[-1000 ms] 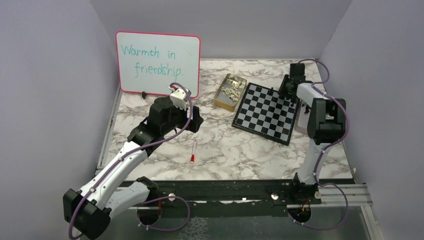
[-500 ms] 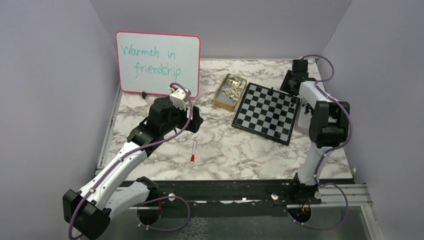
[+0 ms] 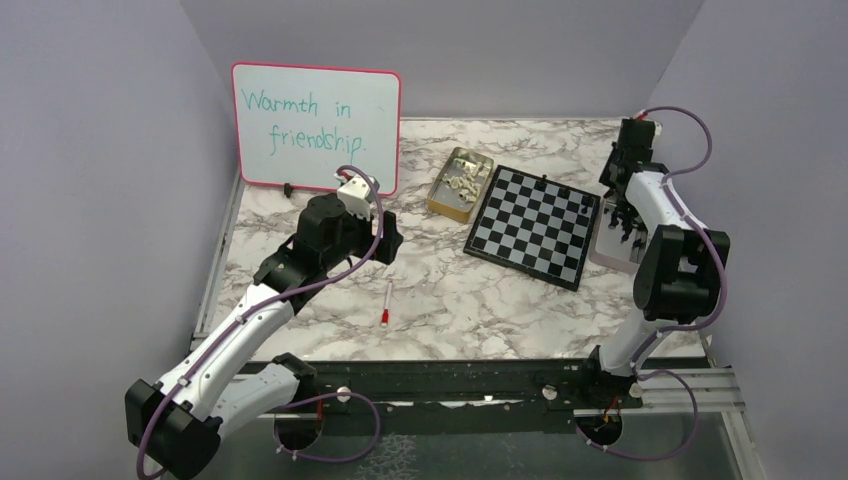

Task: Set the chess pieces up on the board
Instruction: Pick up the chess piece from the storage box.

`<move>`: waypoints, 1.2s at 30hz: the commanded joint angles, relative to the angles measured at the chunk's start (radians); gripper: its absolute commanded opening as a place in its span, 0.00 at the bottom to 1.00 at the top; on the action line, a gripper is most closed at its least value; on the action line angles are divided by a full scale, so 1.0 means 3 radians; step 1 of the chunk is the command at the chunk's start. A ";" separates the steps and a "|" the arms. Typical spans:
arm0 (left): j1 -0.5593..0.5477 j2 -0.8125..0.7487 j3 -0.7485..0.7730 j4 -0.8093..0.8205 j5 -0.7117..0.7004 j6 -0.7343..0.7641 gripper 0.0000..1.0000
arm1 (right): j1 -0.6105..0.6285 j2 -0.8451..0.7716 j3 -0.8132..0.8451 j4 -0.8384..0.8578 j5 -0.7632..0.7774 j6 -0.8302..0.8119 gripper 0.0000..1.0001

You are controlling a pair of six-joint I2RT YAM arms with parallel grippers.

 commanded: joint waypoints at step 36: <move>-0.0077 -0.0031 -0.0001 0.0018 -0.0124 0.0044 0.99 | -0.0520 0.0769 0.0055 -0.0235 -0.0344 -0.0279 0.30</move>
